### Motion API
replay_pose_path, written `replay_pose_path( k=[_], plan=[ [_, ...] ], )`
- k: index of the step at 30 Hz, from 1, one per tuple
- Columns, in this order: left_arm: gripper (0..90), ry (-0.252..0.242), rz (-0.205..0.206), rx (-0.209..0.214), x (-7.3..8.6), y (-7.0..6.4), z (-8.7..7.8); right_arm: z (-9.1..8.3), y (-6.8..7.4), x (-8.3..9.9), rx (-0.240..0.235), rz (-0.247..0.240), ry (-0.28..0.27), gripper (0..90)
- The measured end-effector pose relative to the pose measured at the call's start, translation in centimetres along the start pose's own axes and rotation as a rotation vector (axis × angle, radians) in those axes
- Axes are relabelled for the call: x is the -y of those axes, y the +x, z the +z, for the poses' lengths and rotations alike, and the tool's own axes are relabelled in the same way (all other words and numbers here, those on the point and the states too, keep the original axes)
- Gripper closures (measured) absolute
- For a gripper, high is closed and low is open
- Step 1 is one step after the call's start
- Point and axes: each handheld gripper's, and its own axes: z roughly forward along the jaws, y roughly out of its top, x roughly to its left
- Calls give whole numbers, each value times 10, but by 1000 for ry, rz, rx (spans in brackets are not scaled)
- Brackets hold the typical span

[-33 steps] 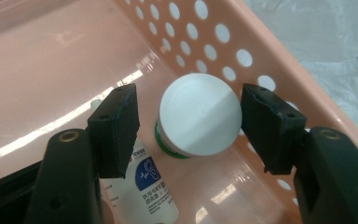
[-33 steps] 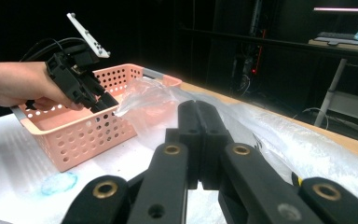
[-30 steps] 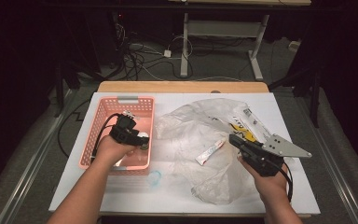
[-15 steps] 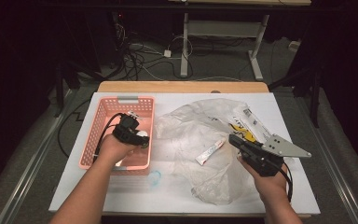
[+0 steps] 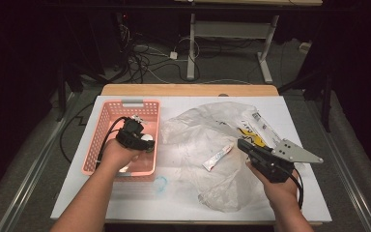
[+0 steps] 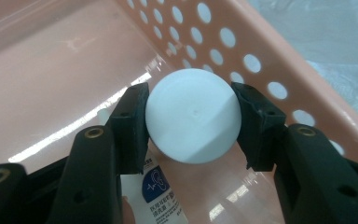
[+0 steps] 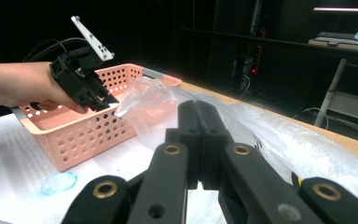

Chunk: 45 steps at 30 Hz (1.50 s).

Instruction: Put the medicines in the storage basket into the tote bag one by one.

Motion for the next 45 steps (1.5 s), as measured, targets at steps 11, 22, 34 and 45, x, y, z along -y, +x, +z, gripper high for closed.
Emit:
replay_pose_path(
  k=[11, 22, 34, 45],
  plan=[
    [488, -72, -11, 5, 4, -6, -21, -1, 0, 0, 0, 3, -1, 900],
    [488, -181, -20, -13, 21, -14, -48, -1, 0, -1, -3, 2, -2, 900],
    [488, -278, -39, -5, 48, -23, -64, -1, 0, -1, -4, 1, -4, 900],
    [488, -352, -42, -34, 72, -36, -67, 1, 2, 0, -7, 2, 5, 900]
  ],
)
